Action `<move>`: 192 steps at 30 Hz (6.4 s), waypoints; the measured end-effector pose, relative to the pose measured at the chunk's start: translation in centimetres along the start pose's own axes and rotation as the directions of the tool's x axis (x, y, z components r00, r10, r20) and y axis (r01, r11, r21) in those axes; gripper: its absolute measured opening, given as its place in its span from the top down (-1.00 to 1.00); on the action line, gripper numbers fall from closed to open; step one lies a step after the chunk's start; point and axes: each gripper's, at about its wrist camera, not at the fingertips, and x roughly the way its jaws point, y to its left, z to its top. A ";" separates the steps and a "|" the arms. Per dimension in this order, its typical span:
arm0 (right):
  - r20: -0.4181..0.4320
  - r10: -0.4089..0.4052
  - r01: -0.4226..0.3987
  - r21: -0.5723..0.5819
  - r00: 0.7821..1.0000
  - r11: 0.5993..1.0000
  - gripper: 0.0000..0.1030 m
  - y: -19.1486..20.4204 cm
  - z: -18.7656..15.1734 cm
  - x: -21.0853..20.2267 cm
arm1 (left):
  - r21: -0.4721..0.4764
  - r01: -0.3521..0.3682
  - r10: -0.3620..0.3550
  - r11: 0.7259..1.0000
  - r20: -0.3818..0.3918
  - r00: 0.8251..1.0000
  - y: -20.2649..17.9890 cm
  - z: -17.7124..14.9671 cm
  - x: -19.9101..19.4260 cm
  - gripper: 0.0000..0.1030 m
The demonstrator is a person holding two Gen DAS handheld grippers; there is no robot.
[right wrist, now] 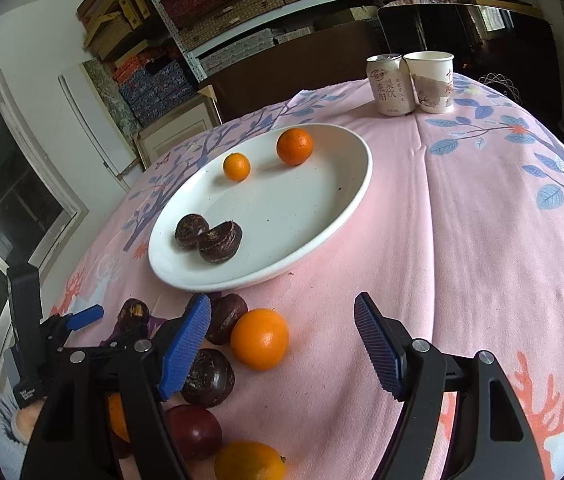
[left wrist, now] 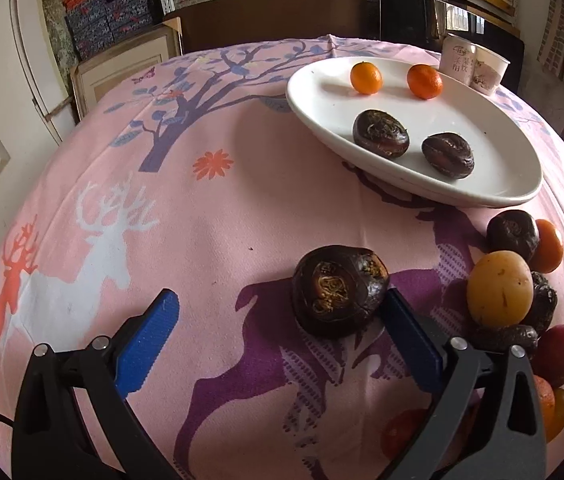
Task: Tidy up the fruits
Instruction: 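Grasp a third dark brown fruit with left tool while right tool grasps a small orange, then place both held fruits on the white plate and release, then reach left tool to the yellow-orange fruit and grasp it, then place yellow-orange fruit on plate with left tool while right tool places a dark fruit there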
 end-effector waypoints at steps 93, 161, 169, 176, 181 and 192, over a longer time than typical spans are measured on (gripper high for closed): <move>-0.011 0.079 -0.077 0.103 0.997 0.992 -0.30 -0.6 0.1 -1.0 | -0.010 0.246 -0.240 0.969 0.185 0.953 -1.9 1.2 -4.4 -0.88; -0.193 0.055 -0.050 0.030 0.980 0.998 0.07 2.5 0.4 3.9 | 0.011 0.146 -0.146 0.989 0.066 0.987 -1.2 1.3 -0.3 0.22; -0.170 -0.037 0.014 -0.137 0.985 0.990 0.21 4.9 -0.3 4.7 | 0.013 0.139 -0.139 0.990 0.058 0.989 -1.2 1.3 -0.1 0.22; -0.096 0.025 -0.031 -0.055 0.995 0.998 0.21 2.2 -0.6 0.9 | 0.016 0.157 -0.158 0.987 0.112 0.981 -1.3 1.0 -1.4 0.22; 0.009 0.041 -0.041 0.038 0.999 0.998 0.21 -0.7 -1.0 -2.8 | 0.019 0.162 -0.162 0.987 0.175 0.971 -1.5 0.8 -3.6 0.22; 0.084 0.030 -0.028 -0.017 0.996 0.999 0.22 2.1 5.8 -1.8 | 0.017 0.214 -0.213 0.977 0.196 0.957 -3.9 8.0 -3.6 0.22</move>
